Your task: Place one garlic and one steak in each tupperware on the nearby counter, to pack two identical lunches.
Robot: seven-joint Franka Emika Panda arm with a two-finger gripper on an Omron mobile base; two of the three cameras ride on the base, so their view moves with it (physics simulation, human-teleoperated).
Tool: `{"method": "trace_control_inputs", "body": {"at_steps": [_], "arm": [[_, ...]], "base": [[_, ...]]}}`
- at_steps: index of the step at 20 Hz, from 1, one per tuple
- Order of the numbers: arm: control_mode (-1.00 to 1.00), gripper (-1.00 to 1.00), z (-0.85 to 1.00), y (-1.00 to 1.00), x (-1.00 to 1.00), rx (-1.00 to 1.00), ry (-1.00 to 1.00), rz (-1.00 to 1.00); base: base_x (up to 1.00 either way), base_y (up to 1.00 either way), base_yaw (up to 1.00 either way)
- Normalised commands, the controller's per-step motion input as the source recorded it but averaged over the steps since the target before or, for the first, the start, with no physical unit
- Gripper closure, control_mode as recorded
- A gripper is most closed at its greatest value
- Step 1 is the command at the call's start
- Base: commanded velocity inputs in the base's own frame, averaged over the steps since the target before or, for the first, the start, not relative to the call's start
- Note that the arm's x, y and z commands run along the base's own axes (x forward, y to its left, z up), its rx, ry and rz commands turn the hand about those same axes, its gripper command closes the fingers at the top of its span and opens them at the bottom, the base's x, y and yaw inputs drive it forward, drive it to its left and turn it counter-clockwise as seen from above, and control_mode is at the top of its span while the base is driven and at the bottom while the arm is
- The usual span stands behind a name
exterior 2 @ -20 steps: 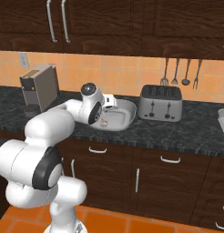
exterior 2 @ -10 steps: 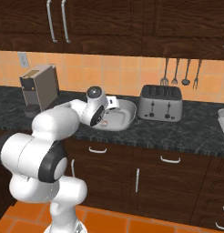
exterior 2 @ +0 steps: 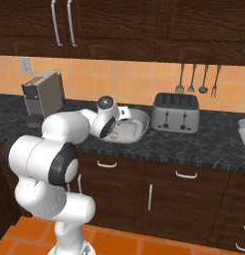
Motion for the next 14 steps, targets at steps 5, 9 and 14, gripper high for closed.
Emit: {"method": "trace_control_inputs", "body": {"at_steps": [5, 9, 14], "arm": [[-1.00, 1.00, -0.23, 0.00, 0.25, 0.00, 0.00, 0.00], [-1.00, 1.00, -0.21, 0.00, 0.22, 0.00, 0.00, 0.00], [-1.00, 1.00, -0.16, 0.00, 0.15, 0.00, 0.00, 0.00]], "base": [[0.00, 0.00, 0.00], [0.00, 0.00, 0.00], [0.00, 0.00, 0.00]]}}
